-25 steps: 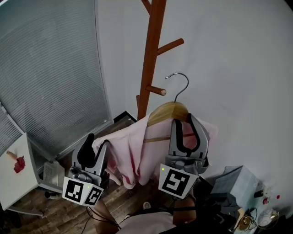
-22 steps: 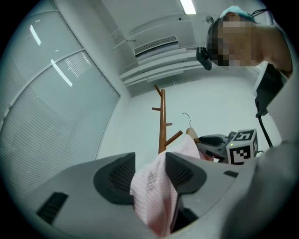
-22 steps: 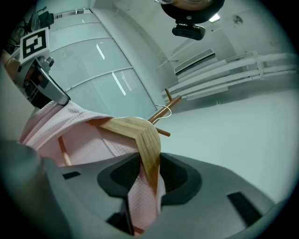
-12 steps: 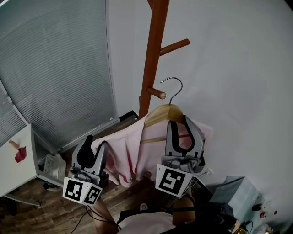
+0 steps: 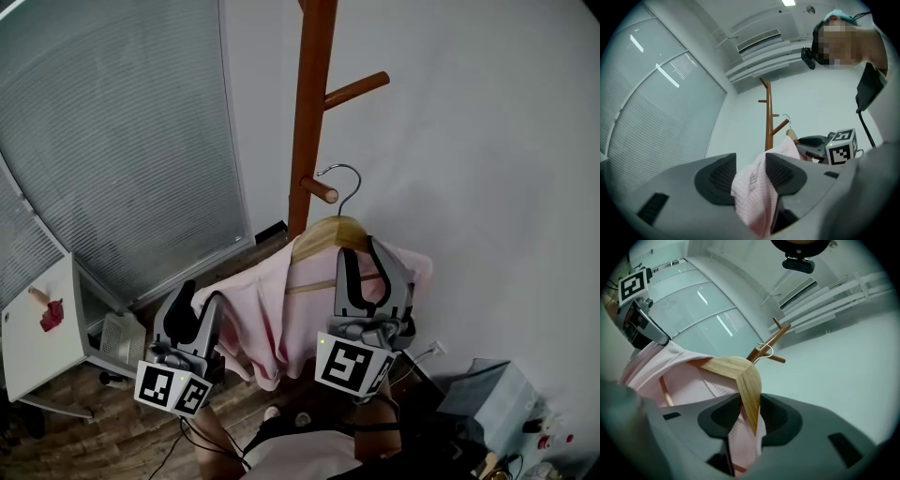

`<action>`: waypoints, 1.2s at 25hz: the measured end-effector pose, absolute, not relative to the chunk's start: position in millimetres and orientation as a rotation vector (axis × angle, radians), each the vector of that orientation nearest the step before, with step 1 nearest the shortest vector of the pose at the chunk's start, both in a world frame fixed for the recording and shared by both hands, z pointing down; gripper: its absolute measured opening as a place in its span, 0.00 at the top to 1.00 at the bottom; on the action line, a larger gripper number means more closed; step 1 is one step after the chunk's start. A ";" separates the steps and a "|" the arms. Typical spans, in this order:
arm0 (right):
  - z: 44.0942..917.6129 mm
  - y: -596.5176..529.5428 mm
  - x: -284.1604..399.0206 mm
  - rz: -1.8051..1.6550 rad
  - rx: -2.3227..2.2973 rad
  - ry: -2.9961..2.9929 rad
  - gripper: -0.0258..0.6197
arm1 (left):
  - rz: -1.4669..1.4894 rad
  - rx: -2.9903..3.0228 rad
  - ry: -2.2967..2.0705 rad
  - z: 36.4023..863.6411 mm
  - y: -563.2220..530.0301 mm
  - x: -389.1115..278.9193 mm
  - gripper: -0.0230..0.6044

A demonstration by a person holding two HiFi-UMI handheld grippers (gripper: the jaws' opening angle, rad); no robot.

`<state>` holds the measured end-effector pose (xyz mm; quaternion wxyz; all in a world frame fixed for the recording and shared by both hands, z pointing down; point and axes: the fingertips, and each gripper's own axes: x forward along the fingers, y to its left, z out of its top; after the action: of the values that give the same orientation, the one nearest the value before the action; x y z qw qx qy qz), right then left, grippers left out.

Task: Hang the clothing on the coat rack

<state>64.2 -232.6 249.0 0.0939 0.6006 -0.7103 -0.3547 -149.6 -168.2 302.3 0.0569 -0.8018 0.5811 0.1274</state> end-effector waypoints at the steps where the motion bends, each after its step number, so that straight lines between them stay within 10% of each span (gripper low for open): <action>1: 249.9 -233.6 63.8 -1.051 1.778 -2.103 0.73 | 0.386 -2.435 1.761 303.6 -169.4 -150.0 0.63; 30: 283.3 -250.7 54.2 -0.948 1.798 -1.997 0.73 | 0.400 -2.575 1.692 343.0 -199.6 -161.4 0.64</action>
<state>54.2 -250.7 283.3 0.1456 0.6243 -0.6933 -0.3293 -161.4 -199.6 343.0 0.0171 -0.8286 0.5445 0.1288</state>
